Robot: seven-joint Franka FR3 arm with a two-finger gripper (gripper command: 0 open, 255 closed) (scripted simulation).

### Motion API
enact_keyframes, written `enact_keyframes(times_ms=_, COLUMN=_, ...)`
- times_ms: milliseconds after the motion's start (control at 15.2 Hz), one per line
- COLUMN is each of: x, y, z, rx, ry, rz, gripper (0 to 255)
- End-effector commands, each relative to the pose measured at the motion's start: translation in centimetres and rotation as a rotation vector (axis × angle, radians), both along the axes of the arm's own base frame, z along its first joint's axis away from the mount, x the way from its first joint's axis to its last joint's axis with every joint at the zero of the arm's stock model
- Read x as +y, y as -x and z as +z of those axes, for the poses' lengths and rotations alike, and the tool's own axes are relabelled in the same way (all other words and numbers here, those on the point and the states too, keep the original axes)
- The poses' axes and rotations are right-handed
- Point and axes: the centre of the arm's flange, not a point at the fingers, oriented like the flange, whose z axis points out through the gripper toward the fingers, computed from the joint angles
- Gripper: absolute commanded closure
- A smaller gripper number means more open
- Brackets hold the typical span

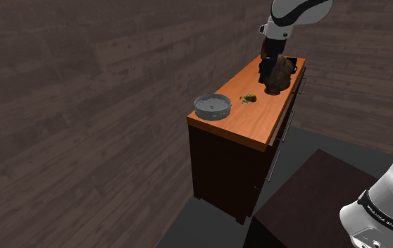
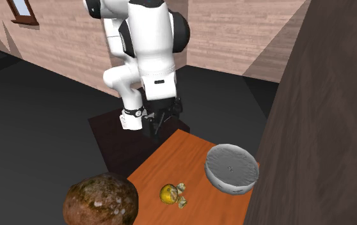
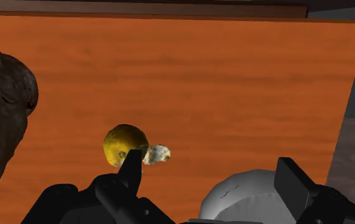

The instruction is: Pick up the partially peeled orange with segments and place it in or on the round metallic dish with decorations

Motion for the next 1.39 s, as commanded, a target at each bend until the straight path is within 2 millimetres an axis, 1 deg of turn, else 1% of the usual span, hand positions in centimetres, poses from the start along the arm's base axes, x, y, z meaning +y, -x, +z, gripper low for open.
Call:
enact_keyframes(times_ms=0, x=-0.6, y=-2.1, z=-1.7, rx=0.000, ry=-0.004, rz=0.023, gripper=0)
enact_keyframes(times_ms=462, x=-2.7, y=-9.6, z=-7.0, rx=0.003, ry=-0.019, rz=0.099, gripper=0)
enact_keyframes(times_ms=528, x=-2.9, y=-10.2, z=-7.5, rx=0.003, ry=-0.020, rz=0.106, gripper=0)
enact_keyframes(times_ms=990, x=-2.6, y=-10.3, z=-11.2, rx=0.003, ry=-0.020, rz=0.106, gripper=0)
enact_keyframes(times_ms=1056, x=-2.6, y=-10.4, z=-11.5, rx=0.003, ry=-0.020, rz=0.106, gripper=0)
enact_keyframes(times_ms=1320, x=-2.6, y=-10.4, z=-11.5, rx=0.003, ry=-0.020, rz=0.106, gripper=0)
